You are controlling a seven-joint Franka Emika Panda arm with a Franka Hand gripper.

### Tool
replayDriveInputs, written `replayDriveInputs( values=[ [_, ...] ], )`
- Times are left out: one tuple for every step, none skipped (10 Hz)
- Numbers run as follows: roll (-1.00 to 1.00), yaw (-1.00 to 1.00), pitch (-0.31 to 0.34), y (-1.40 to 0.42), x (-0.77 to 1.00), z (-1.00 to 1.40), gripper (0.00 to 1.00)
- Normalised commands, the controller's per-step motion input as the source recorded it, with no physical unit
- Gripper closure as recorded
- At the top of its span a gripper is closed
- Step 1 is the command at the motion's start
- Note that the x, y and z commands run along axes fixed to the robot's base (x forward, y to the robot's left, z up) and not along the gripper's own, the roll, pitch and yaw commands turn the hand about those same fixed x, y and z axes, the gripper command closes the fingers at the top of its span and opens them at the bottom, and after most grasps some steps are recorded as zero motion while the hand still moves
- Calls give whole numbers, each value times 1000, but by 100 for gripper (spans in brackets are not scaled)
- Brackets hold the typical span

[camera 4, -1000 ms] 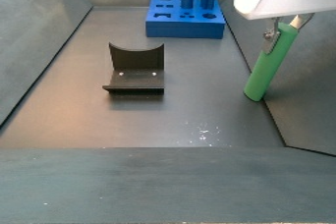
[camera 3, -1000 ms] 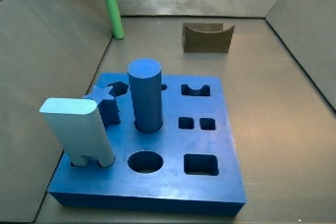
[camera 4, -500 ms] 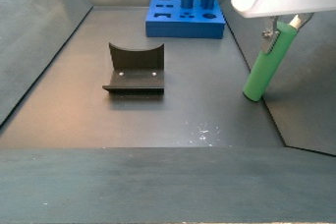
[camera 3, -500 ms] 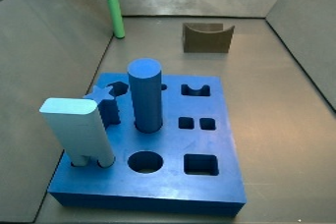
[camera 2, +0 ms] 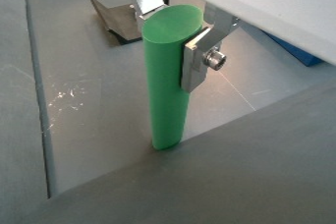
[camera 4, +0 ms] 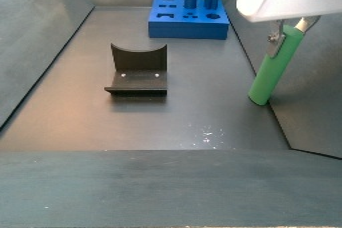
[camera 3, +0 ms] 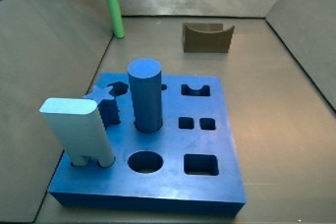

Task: Pick up the oval object. Move up. Move to above the board. Insert the oval object.
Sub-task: Move up, then move to above the board.

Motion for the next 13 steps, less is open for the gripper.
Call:
replayDriveInputs(
  values=[
    [-5,-28,14,-24,-31,814,100],
    [8,-26,30,-16,-49,744,100],
    [33,-24,40,2,-49,654,100],
    [57,-22,52,11,-47,559,100],
    [79,-12,67,15,-41,437,100],
    [84,4,76,13,-35,351,100],
    [95,16,87,12,-29,231,100],
    [58,-20,101,357,-192,1000,100],
    [59,-19,103,364,-197,1000,100],
    [23,-20,79,324,-190,1000,100],
    [17,-29,66,285,-182,1000,100],
    [12,-30,60,247,-181,1000,100],
    [14,-31,58,232,-185,1000,100]
  ],
)
